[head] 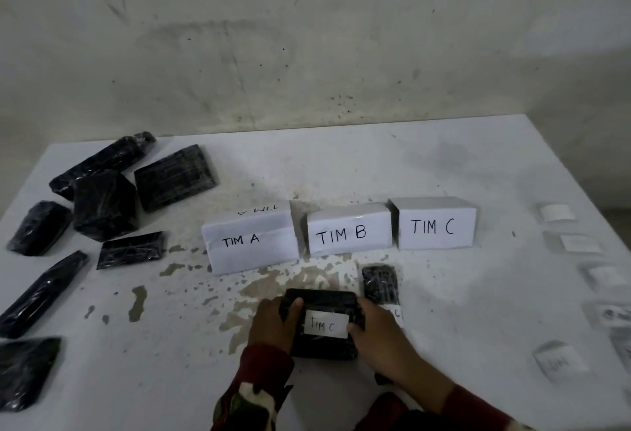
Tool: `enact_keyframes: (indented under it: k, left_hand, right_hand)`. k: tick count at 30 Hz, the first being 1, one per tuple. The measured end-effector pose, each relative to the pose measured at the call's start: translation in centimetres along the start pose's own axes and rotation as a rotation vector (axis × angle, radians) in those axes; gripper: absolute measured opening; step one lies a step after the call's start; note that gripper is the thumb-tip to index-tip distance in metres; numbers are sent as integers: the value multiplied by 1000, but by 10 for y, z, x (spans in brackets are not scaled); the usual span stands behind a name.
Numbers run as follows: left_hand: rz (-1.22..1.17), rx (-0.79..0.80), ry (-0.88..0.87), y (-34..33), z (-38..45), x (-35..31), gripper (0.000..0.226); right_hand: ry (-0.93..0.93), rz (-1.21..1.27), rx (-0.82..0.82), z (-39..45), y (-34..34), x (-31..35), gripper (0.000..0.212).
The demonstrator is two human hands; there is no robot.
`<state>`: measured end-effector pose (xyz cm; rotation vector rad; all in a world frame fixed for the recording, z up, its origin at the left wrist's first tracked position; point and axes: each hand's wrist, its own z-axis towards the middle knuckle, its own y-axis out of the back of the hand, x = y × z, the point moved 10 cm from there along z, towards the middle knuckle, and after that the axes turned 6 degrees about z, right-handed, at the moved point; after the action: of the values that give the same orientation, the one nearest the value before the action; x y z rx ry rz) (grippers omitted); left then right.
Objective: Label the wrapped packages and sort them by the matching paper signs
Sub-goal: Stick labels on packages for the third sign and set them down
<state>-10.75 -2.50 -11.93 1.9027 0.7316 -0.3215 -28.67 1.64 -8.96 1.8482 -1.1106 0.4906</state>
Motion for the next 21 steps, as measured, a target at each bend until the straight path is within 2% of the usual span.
enact_keyframes:
  k: [9,12,16,21]
  left_hand:
    - [-45,-233,-83,30,-2,-31,35]
    - [-145,-318,-61,51,-6,-23,29]
    - [-229,-444,-8,94,-9,11,22]
    - [-243,-574,66,156,4,69,22]
  right_hand:
    - [140,55,-125,-4,25,14,36]
    - [274,12,-150,-3,20,36,29]
    - [381,-5,-33,8,-12,76,27]
    - [369,25,158,23,-71,117,27]
